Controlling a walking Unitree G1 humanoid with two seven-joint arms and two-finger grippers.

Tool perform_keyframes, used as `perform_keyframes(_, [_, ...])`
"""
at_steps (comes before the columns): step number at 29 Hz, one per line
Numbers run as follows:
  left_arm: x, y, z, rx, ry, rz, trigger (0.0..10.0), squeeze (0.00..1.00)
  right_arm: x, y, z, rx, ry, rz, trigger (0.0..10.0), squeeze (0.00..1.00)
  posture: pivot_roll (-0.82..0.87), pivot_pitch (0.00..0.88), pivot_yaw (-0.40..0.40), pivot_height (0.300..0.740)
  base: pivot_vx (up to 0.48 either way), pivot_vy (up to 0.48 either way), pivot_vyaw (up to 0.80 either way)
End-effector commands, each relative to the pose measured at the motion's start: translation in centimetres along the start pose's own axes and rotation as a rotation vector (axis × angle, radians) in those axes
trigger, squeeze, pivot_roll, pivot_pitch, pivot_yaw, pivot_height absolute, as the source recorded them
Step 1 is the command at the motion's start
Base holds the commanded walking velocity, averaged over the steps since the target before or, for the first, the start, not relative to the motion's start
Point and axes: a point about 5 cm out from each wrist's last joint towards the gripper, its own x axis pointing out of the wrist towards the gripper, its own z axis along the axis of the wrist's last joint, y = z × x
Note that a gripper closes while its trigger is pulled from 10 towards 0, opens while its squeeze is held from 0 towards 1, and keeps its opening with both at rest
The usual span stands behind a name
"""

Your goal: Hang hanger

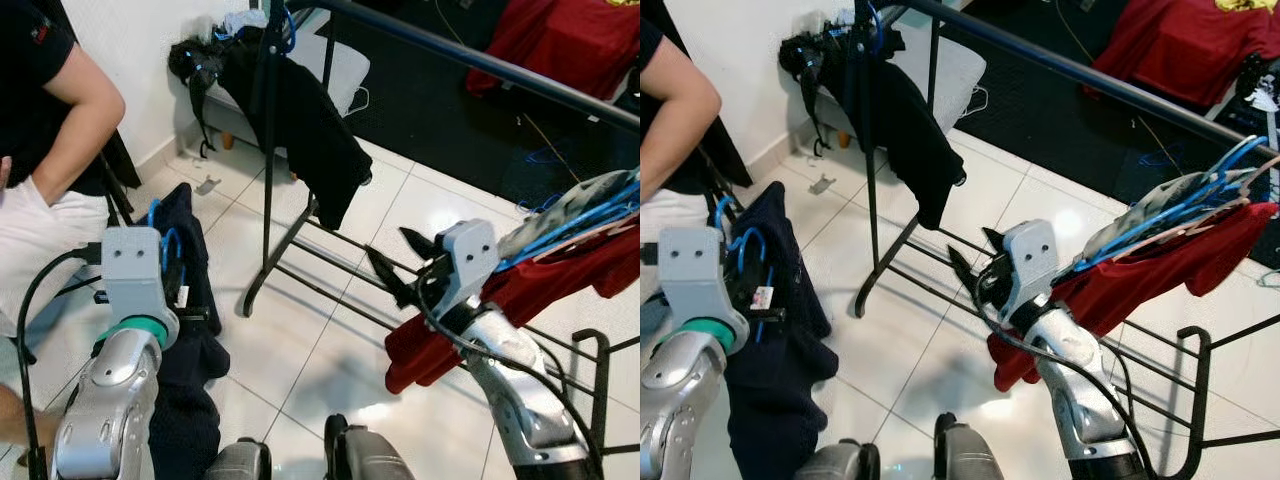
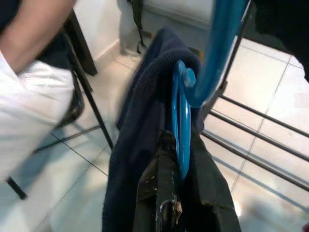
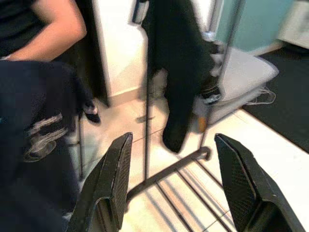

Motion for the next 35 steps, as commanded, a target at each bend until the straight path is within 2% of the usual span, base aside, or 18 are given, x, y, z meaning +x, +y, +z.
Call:
perform_keyframes(1, [-0.4,-0.8,1.0,0.019,-0.082,-0.017,10.0,0.00,-0.3,-0.6,-0.4,0.001,0.005,-0.058,10.0,0.00,-0.01,0.069,-0.041,0.740,0.000,0.000,0.00])
perform_keyframes(5, [-0.2,-1.2,1.0,0.011,-0.087,-0.020,10.0,0.00,-0.3,-0.6,-0.6,0.011,0.009,-0.057,10.0,0.00,-0.02,0.069,-0.046,0.740,0.000,0.000,0.00])
perform_keyframes(8, [-0.1,-2.1,1.5,-0.017,-0.093,-0.063,10.0,0.00,0.0,-1.4,-0.5,0.010,0.017,-0.062,10.0,0.00,-0.01,0.072,-0.043,0.740,0.000,0.000,-0.80])
perform_keyframes(14, [-0.1,-2.4,2.1,-0.024,-0.101,-0.105,10.0,0.00,0.2,-2.5,0.0,0.016,0.004,-0.085,10.0,0.00,0.00,0.076,-0.033,0.740,0.000,0.000,-0.80])
perform_keyframes(26, [-0.3,-2.7,2.1,-0.010,-0.103,-0.121,10.0,0.00,0.2,-2.5,0.1,0.020,-0.008,-0.097,10.0,0.00,0.00,0.083,-0.026,0.740,0.000,0.000,-0.80])
perform_keyframes(29, [-0.8,-2.8,2.4,0.028,-0.124,-0.159,10.0,0.00,0.3,-2.5,0.0,0.020,-0.008,-0.095,10.0,0.00,0.00,0.086,-0.025,0.740,0.000,0.000,-0.80])
perform_keyframes(35, [-1.4,-2.0,3.5,0.085,-0.150,-0.173,10.0,0.00,0.6,-2.2,0.1,0.023,-0.016,-0.078,10.0,0.00,0.01,0.089,-0.024,0.740,0.000,0.000,-0.80])
